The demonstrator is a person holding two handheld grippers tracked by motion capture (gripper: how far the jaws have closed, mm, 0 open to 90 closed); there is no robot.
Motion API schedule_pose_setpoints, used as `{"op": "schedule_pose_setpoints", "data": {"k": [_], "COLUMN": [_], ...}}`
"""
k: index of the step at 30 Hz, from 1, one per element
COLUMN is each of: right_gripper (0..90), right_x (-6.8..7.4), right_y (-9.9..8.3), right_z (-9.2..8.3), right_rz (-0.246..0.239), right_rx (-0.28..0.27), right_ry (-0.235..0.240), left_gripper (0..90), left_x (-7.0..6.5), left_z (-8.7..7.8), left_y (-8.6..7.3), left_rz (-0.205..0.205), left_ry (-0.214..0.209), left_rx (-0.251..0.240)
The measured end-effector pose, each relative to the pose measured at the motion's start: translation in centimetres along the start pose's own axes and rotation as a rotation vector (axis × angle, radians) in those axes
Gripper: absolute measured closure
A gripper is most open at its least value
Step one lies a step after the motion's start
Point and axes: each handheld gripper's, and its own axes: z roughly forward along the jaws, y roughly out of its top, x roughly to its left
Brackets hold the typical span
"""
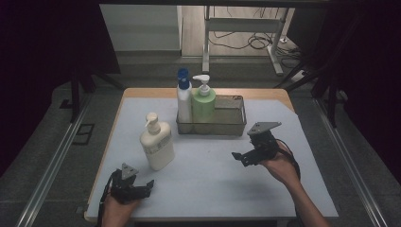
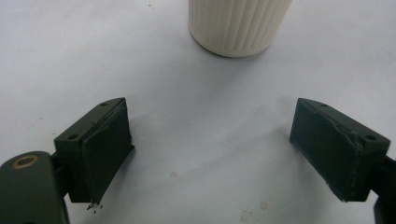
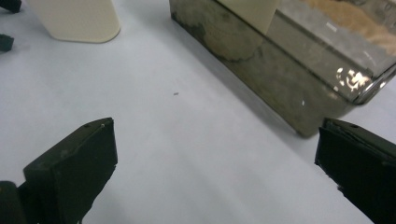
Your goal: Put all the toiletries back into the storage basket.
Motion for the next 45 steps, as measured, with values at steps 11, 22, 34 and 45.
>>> {"op": "schedule_pose_setpoints", "data": {"k": [11, 22, 34, 45], "right_gripper": [0.0, 0.0, 0.0, 0.0], "right_x": [0.3, 0.3, 0.5, 0.8], "right_y": [-3.6, -7.7, -10.8, -12.0], "right_z": [-1.0, -0.5, 1.0, 2.1], "right_rz": [0.033, 0.093, 0.123, 0.124], "right_rx": [0.01, 0.023, 0.039, 0.054], "right_ry": [-0.022, -0.059, -0.045, -0.073], "left_gripper": [12.1, 12.5, 21.6, 32.9], "left_x": [0.0, 0.1, 0.2, 0.7], "left_z": [0.0, 0.0, -0.3, -1.3], "left_y": [0.0, 0.1, 0.3, 0.8], "left_rz": [0.0, 0.005, 0.014, 0.015], "left_ry": [0.0, -0.006, -0.015, -0.011], "left_rx": [0.002, 0.005, -0.019, -0.062]}}
